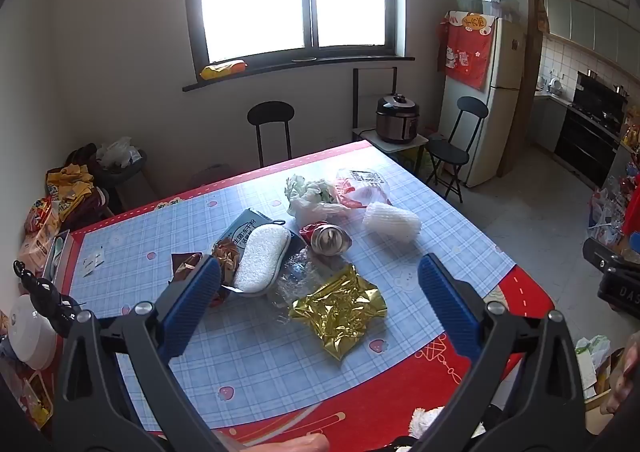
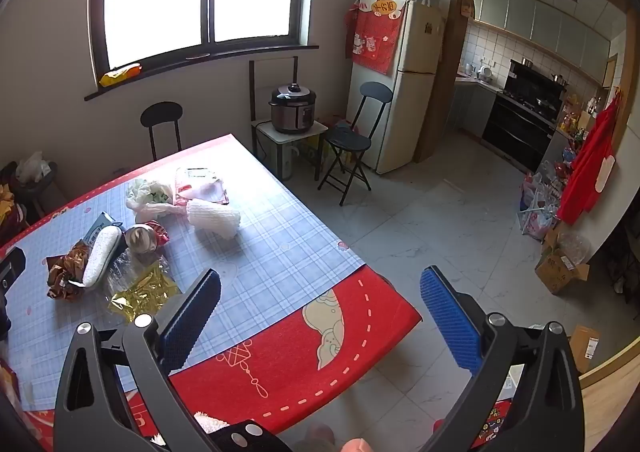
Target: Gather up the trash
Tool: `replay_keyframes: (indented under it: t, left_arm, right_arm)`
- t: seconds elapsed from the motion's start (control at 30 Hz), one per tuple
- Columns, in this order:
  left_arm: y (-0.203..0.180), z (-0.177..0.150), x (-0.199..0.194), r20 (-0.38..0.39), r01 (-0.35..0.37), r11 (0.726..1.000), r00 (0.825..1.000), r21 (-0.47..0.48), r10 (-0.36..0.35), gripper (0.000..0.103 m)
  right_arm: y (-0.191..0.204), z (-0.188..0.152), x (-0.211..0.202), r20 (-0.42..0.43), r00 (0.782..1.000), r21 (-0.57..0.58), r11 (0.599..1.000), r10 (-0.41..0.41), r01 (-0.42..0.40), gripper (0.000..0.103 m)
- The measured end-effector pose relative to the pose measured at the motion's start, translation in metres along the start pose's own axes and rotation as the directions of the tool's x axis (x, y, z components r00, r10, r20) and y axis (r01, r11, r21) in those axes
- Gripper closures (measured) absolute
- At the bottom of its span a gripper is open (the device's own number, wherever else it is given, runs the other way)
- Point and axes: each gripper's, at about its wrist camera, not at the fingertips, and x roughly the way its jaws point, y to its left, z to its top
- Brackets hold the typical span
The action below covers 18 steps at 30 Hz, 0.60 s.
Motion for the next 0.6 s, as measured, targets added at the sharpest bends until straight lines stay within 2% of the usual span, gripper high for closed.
replay_keyframes:
  t: [0.6]
  left_arm:
    - [0.0005,-0.0001,-0.0004,0.002,-0.006,1.000,1.000,0.001,0.006,0.005]
  right_arm:
    - [0.0000,-0.0020,-0.0015,-0.003,1.000,0.002,1.000,0.000,0.000,0.005]
